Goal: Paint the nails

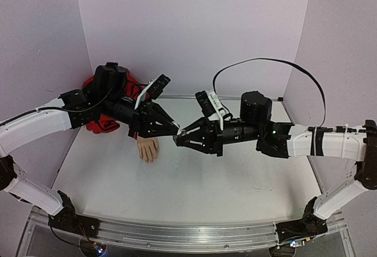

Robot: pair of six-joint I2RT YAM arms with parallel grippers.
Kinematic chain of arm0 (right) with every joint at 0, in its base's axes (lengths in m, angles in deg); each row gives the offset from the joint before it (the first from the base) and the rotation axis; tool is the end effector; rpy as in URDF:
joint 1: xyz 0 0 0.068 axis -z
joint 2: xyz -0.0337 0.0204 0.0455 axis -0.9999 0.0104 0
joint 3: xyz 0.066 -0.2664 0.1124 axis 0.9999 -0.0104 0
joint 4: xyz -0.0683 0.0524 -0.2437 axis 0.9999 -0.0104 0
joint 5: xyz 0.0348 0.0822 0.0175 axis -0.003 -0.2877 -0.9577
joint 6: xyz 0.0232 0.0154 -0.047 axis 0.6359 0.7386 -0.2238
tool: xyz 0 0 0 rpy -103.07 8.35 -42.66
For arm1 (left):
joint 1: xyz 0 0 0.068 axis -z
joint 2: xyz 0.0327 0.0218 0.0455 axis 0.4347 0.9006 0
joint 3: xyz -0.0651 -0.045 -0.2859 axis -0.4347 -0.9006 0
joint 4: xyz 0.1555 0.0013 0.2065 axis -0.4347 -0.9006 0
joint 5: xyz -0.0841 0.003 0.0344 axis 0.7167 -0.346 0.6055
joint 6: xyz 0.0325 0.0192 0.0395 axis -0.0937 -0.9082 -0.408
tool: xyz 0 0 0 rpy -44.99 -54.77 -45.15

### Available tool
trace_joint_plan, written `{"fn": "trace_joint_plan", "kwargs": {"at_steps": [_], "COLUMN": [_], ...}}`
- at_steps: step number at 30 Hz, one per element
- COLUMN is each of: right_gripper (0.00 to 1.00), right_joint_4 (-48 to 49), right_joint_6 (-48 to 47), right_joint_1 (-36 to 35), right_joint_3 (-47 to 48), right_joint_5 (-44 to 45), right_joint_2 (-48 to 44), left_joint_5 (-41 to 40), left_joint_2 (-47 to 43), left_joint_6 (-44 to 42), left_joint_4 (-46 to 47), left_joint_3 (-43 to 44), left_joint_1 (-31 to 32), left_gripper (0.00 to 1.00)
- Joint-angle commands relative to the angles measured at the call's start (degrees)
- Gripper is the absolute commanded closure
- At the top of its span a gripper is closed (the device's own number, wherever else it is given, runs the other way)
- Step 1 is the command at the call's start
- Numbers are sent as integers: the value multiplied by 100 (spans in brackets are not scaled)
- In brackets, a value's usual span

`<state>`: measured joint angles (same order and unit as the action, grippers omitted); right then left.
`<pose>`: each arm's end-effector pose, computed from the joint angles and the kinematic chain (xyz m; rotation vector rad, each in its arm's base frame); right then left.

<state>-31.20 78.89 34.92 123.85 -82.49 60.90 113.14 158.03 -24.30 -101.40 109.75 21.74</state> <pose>0.1692 0.2806 0.3616 -1.1862 0.9711 1.3855 0.1703 -0.2298 0.3901 1.4271 1.4904 -1.4202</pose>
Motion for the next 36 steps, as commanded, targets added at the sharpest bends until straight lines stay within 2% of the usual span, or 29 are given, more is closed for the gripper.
{"fn": "trace_joint_plan", "kwargs": {"at_steps": [1,4,6,9,15,20,27,31,33,36], "right_gripper": [100,100,100,100,100,100,100,100,100,100], "right_joint_4": [450,507,611,636,646,633,698,720,735,749], "right_joint_6": [-1029,-1327,-1405,-1520,-1631,-1692,-1719,-1728,-1722,-1711], "right_joint_1": [-147,-152,-159,-192,-243,-294,-327,-333,-338,-348], "right_joint_3": [-314,-519,-610,-633,-547,-458,-413,-379,-355,-321], "right_joint_5": [679,1620,2062,2523,3044,3153,3381,3416,3431,3445], "right_joint_2": [-507,-556,-546,-491,-345,-226,-162,-86,-46,3], "left_joint_5": [145,-762,-1320,-1720,-1913,-1893,-1717,-1769,-1856,-1927], "left_joint_2": [-30,-163,-233,-230,-25,225,509,547,549,549], "left_joint_6": [596,851,1005,1243,1510,1605,1576,1510,1466,1418], "left_joint_4": [359,248,112,-29,-86,-97,-145,-221,-286,-356], "left_joint_3": [421,295,254,251,354,526,693,704,725,747], "left_joint_1": [83,83,83,82,90,101,160,203,222,232], "left_gripper": [58,32,28,28,36,35,54,63,72,78]}}
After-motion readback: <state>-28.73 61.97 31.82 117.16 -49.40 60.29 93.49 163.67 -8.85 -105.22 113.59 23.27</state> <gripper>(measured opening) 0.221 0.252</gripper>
